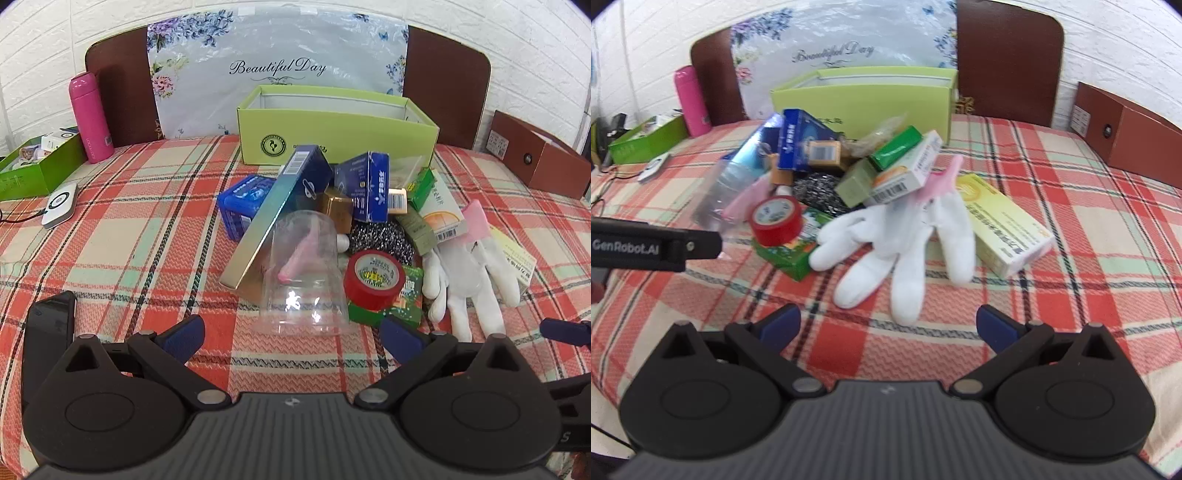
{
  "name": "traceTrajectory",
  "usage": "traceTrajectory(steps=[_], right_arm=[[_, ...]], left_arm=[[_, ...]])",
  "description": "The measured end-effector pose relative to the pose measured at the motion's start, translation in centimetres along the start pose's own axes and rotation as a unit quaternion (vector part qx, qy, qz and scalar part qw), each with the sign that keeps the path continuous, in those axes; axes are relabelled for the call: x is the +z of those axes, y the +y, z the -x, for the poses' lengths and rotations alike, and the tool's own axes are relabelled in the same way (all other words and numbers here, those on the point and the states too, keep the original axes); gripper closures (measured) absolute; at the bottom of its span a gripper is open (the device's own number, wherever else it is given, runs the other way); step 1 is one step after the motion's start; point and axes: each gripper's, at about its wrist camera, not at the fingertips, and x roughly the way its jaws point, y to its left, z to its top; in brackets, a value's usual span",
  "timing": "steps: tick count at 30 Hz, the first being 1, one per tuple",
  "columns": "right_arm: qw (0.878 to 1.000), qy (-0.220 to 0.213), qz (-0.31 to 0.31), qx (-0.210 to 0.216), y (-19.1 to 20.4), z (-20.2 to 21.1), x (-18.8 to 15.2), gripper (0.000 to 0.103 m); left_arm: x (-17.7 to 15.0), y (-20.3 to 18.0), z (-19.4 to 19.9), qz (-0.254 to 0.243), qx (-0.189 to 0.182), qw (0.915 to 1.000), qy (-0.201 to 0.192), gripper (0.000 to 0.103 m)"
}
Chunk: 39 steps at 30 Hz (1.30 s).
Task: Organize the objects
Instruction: 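Grasp the slim teal box with the left tool while the right tool grasps the red tape roll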
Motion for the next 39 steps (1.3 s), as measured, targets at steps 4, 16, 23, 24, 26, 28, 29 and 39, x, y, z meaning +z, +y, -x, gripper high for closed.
traceTrajectory(steps=[4,16,23,24,26,28,29,39], right_arm=[[0.998,-0.025,0.037,0.05,1.1,0.1,0.4,0.0],[0.974,-0.064,0.159,0.149,5.7,-5.0,5.1,0.025],[0.981,-0.052,0.12,0.145,3.9,-5.4,3.9,0.057],[0.982,-0.051,0.115,0.142,3.4,-5.1,3.7,0.057],[0.984,-0.049,0.108,0.137,2.5,-4.4,3.1,0.057],[0.985,-0.047,0.102,0.132,1.8,-3.7,2.6,0.057],[0.986,-0.045,0.098,0.13,1.5,-3.4,2.3,0.057],[0.985,-0.042,0.112,0.127,2.7,-3.4,2.3,0.057]], left_arm=[[0.9,1.2,0.4,0.002,-0.007,0.9998,-0.02,0.0],[3.1,5.3,0.5,0.014,-0.044,0.9976,-0.05,0.01],[4.2,8.1,-3.2,0.038,-0.05,0.9976,-0.029,0.032],[4.4,8.3,-3.9,0.041,-0.053,0.9975,-0.021,0.035],[4.4,8.2,-4.8,0.042,-0.073,0.9964,-0.01,0.04],[4.5,7.5,-5.0,0.037,-0.104,0.9938,-0.012,0.04],[4.5,7.0,-5.2,0.032,-0.114,0.9929,-0.009,0.041],[3.9,6.5,-6.9,0.061,-0.147,0.9869,0.027,0.067]])
